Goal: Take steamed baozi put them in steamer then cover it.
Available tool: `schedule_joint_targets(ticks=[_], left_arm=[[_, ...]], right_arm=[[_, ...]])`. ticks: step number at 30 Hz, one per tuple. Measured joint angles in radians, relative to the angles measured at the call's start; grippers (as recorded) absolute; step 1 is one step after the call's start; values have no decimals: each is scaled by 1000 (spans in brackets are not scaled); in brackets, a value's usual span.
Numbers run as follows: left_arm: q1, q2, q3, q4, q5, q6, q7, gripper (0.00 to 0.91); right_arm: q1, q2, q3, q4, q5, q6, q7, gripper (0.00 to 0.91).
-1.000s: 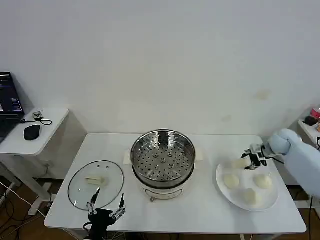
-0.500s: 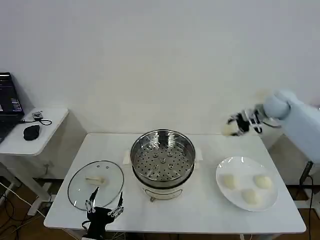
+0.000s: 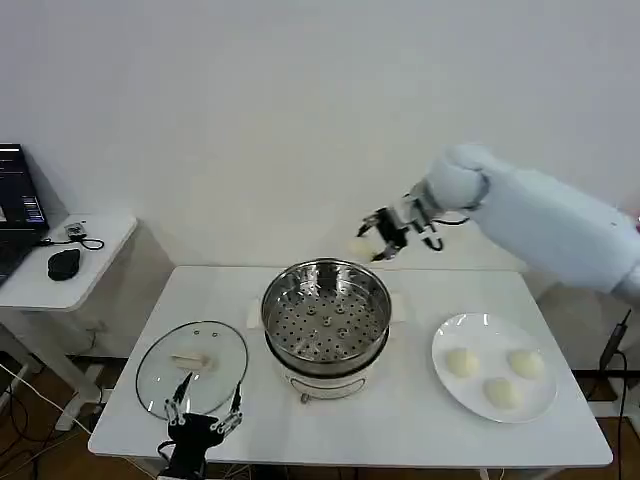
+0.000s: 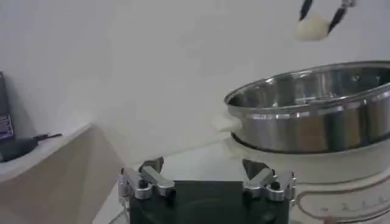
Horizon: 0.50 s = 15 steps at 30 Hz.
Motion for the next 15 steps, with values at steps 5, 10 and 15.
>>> schedule_joint_targets(ticks=[5,10,15], left_arm=[[-5,-6,-1,2,0,0,-1,907],[-10,-8,-1,9,0,0,-1,907],[-9,-13,-1,13,6,-4,-2,907]], right_arm=[[-4,48,-55,-9,-45,40,18,625],[-28,87,-78,-32,-105,92,46,625],[-63,125,-79,-79,-172,142,70,625]])
